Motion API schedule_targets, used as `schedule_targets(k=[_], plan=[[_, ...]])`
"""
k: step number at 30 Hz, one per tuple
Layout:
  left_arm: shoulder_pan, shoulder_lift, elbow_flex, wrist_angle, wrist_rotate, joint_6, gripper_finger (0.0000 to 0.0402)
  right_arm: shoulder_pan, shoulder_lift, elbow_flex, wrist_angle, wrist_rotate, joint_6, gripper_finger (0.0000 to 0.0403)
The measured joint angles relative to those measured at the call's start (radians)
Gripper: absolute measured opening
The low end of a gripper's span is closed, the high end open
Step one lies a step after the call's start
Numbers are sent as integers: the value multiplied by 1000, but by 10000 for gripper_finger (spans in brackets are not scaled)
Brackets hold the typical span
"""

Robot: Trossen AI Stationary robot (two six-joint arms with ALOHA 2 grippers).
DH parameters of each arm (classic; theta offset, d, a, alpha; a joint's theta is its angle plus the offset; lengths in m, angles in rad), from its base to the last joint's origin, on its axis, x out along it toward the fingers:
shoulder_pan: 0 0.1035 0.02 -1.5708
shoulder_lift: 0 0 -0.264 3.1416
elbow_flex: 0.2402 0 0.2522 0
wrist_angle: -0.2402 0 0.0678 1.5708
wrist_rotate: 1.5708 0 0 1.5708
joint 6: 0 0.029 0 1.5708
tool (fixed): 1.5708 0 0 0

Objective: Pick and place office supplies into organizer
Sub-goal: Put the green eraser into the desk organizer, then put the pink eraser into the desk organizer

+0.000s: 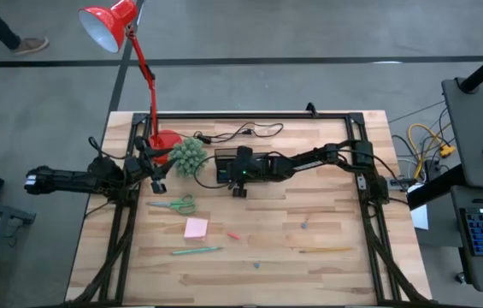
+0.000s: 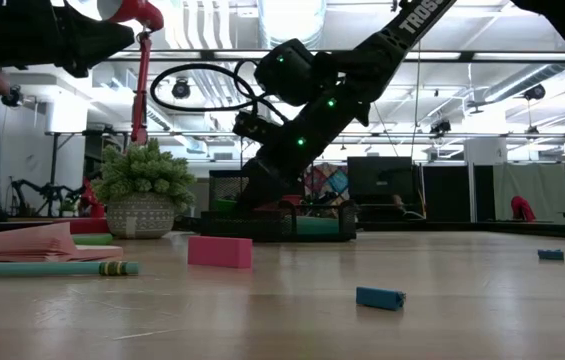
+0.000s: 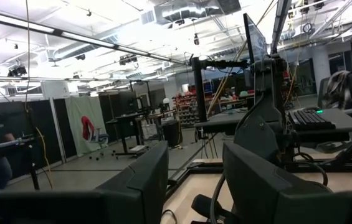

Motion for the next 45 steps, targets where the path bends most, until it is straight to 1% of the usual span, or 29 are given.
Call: schedule_targets(k=[14,19,25,28,34,37,41,45], plan=[[0,0,0,0,0,0,139,0,0,0,-5,-1,0,29],[0,0,0,0,0,0,139,0,-1,0,-13,-27,0,29],[0,0,0,0,0,0,139,0,-2,2,-20,-28,0,33],[0,0,0,0,0,0,139,0,-2,2,-19,-29,0,55],[0,0,0,0,0,0,139,0,-3,4,-16,-26,10,120],[0,0,0,0,0,0,139,-1,-3,4,-15,-24,18,145],[0,0,0,0,0,0,139,-2,-3,5,-15,-23,20,164],[0,0,0,0,0,0,139,0,-3,20,-21,-28,31,172]])
